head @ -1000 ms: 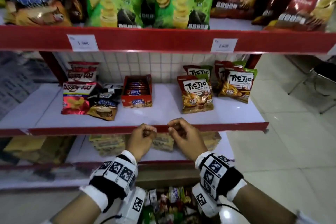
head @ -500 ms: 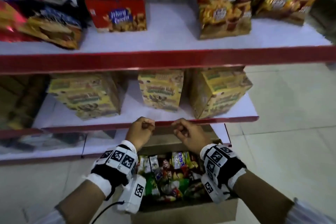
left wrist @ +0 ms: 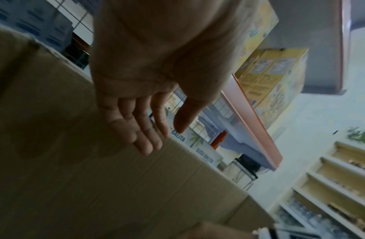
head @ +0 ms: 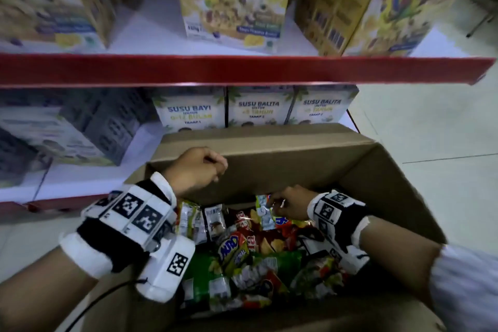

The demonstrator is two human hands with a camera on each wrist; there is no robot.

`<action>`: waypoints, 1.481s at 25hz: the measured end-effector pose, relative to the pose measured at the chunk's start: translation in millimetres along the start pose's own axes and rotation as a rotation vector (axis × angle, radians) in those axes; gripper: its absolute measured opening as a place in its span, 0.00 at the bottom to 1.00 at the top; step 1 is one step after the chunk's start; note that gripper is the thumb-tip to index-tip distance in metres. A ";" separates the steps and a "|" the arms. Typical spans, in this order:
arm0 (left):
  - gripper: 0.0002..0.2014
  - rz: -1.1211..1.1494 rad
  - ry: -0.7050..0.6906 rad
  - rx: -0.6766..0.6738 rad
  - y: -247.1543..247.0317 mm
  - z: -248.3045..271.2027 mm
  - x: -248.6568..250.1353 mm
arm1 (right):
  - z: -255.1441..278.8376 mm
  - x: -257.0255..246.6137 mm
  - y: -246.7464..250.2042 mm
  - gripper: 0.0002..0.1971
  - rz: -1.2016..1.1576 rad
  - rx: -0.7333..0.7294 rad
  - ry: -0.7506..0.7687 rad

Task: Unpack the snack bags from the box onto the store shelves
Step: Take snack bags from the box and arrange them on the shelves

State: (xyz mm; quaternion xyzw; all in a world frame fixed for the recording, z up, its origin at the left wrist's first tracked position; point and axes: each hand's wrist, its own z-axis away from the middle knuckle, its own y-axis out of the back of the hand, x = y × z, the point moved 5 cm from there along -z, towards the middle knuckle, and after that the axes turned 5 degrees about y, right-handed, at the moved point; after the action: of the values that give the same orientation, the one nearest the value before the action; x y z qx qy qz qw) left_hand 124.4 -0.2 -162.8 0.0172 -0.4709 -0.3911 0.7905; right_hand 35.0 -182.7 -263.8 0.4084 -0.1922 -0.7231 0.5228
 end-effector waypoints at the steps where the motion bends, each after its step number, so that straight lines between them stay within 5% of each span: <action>1: 0.09 -0.039 -0.011 -0.014 1.4 -2.3 8.1 | -8.7 -2.5 1.9 0.14 -0.043 -0.043 0.015; 3: 0.08 -0.047 -0.129 0.037 -2.8 0.7 -34.8 | -42.3 -32.2 -46.3 0.17 0.028 -0.013 0.055; 11: 0.08 -0.124 -0.129 0.026 6.3 9.5 -32.9 | -63.4 -61.4 -99.6 0.27 0.076 0.029 0.080; 14: 0.09 -0.175 -0.115 0.026 13.4 13.6 -34.3 | -46.8 -69.8 -51.9 0.16 0.009 0.084 0.133; 16: 0.24 -0.306 -0.096 0.042 22.0 15.1 -26.1 | -23.3 -77.8 1.5 0.09 -0.176 0.173 0.236; 18: 0.41 -0.359 -0.102 0.013 27.8 19.1 -15.7 | 4.9 -86.0 52.0 0.13 -0.430 0.309 0.335; 21: 0.52 -0.074 -0.223 -0.002 27.2 25.3 -3.7 | 33.5 -92.2 97.0 0.14 -0.781 0.511 0.422; 23: 0.40 0.277 -0.417 0.072 26.5 26.2 2.5 | 43.9 -97.7 107.4 0.13 -0.915 0.573 0.464; 26: 0.20 0.582 -0.612 0.201 25.3 27.9 3.3 | 50.6 -109.6 96.8 0.19 -1.070 0.443 0.491; 30: 0.15 0.479 -0.718 0.335 21.3 31.7 0.0 | 44.3 -116.3 82.5 0.17 -0.910 0.394 0.480; 34: 0.25 0.437 -0.732 0.418 34.3 29.2 -4.7 | 28.3 -107.3 78.3 0.14 -0.894 0.219 0.507; 37: 0.15 0.467 -0.697 0.468 54.3 19.4 -13.6 | -3.3 -61.8 46.7 0.14 -0.658 0.124 0.265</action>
State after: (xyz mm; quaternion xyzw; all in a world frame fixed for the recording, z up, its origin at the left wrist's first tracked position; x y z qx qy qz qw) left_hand 139.0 52.7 -140.5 -0.0437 -0.7746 -0.0692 0.6271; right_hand 73.0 -143.5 -208.7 0.5694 -0.0246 -0.7806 0.2567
